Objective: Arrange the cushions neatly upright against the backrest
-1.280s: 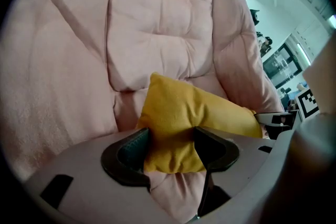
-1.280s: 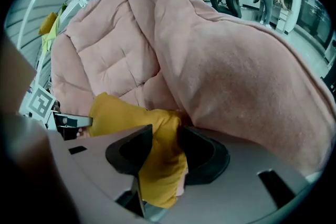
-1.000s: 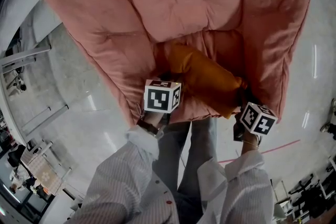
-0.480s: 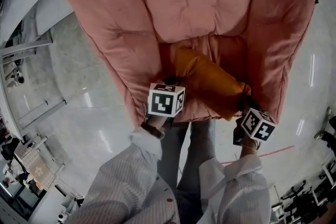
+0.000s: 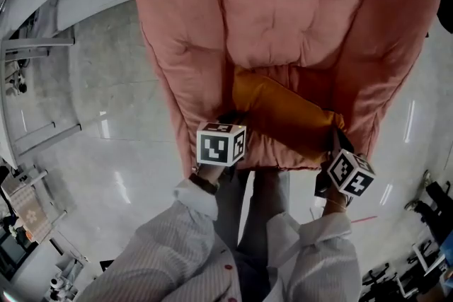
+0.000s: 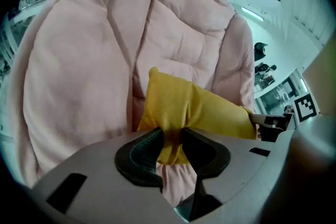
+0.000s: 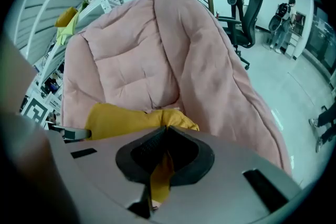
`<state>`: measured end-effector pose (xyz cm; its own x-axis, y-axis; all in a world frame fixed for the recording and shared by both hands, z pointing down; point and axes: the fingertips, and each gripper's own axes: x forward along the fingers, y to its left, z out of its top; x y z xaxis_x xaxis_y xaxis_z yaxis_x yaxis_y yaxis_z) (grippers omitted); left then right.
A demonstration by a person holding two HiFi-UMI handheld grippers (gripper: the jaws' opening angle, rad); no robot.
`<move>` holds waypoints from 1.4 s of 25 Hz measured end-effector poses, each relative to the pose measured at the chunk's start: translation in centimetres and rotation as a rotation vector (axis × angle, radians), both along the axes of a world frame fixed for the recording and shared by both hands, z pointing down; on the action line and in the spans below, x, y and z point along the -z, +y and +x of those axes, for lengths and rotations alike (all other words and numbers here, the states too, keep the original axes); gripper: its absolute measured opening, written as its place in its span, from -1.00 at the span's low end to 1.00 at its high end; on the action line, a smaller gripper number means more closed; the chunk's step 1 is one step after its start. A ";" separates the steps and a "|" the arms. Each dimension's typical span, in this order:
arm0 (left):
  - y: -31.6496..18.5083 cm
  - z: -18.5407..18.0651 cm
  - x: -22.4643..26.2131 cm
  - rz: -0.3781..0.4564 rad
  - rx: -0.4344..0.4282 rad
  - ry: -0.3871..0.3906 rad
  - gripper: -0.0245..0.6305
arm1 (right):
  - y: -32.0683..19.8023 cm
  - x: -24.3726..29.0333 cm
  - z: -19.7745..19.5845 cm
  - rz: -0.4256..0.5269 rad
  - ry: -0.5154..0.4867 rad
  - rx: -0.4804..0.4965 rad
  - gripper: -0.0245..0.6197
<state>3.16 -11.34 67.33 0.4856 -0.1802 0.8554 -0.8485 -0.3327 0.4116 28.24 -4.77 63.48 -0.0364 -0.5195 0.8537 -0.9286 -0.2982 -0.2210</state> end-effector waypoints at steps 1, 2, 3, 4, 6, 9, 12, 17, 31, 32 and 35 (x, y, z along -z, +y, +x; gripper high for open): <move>-0.5 -0.1 0.2 0.003 0.020 0.004 -0.53 | -1.1 0.3 0.1 0.007 0.007 0.017 -0.86; -1.0 -0.1 0.2 0.005 0.039 0.008 -0.53 | -2.0 0.3 0.2 0.014 0.013 0.035 -0.86; -1.3 0.0 0.2 0.008 0.057 0.010 -0.53 | -2.9 0.2 0.4 0.020 0.016 0.051 -0.86; -1.4 0.1 0.1 0.012 0.073 0.011 -0.53 | -3.5 0.0 0.7 0.025 0.017 0.066 -0.86; -1.6 0.3 0.0 0.017 0.100 0.006 -0.53 | -4.5 -0.4 1.0 0.028 0.014 0.098 -0.86; -1.9 -0.1 0.2 0.020 0.145 -0.001 -0.54 | -6.3 -0.6 0.8 0.029 0.011 0.160 -0.86; -3.0 -0.5 0.7 0.034 0.190 -0.003 -0.54 | -8.9 -0.6 0.5 0.039 0.007 0.218 -0.86; -5.1 0.1 1.4 0.065 0.251 -0.016 -0.55 | -12.2 -0.9 1.3 0.050 -0.004 0.296 -0.86; -8.7 0.5 -0.6 0.069 0.273 -0.061 -0.55 | -17.7 -3.7 1.7 0.041 0.007 0.395 -0.86; -8.5 0.5 -1.0 0.062 0.269 -0.063 -0.54 | -17.5 -4.0 1.8 0.038 0.008 0.401 -0.86; -8.0 0.5 -2.0 0.042 0.259 -0.066 -0.50 | -16.9 -4.9 1.8 0.028 0.007 0.413 -0.86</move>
